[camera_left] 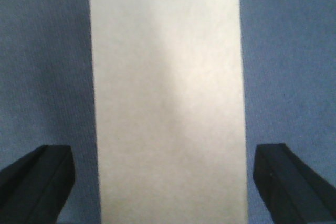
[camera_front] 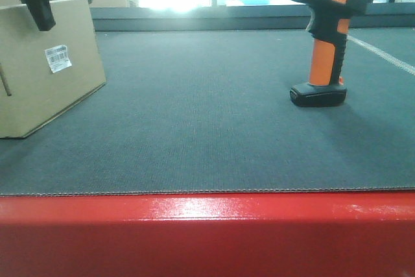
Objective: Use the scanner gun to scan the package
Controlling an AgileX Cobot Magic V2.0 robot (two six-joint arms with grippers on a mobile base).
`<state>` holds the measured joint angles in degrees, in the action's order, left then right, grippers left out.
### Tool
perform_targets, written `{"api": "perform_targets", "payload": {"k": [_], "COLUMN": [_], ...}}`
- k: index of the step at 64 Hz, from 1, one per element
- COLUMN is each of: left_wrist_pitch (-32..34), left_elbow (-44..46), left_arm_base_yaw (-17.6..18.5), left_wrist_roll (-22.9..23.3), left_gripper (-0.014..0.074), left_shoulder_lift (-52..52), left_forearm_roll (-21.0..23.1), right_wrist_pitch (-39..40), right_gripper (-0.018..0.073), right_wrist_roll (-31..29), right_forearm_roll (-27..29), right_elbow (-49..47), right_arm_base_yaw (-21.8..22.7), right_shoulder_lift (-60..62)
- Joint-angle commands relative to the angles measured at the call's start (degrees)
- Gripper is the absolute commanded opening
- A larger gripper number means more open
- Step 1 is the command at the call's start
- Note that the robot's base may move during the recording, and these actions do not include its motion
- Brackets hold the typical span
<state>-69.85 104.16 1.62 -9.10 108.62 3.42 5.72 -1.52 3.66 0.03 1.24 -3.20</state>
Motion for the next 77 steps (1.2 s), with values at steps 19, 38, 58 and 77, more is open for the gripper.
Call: {"api": "perform_targets", "payload": {"k": [19,38,58,77], "left_wrist_pitch": [-0.1,-0.1,-0.1,-0.1], "left_elbow": [-0.7,-2.0,-2.8,0.7], "left_arm_base_yaw": [-0.3,-0.3,-0.3,-0.3], "left_wrist_roll": [0.7,0.7,0.7,4.7], "left_gripper": [0.0582,0.0232,0.0155,0.0155], "left_shoulder_lift": [-0.4,-0.3,-0.3,-0.7], "left_forearm_roll": [0.4,0.1,0.5,2.6], "right_wrist_pitch": [1.2,1.2,1.2,1.2], "right_gripper": [-0.0162,-0.0162,-0.0162,-0.0162], "right_wrist_roll": [0.0,0.0,0.0,0.0], "right_forearm_roll": [0.0,0.0,0.0,0.0], "right_elbow": [0.0,0.0,0.0,0.0], "right_arm_base_yaw": [0.3,0.3,0.3,0.3], "right_shoulder_lift": [0.2,0.2,0.2,0.2]}}
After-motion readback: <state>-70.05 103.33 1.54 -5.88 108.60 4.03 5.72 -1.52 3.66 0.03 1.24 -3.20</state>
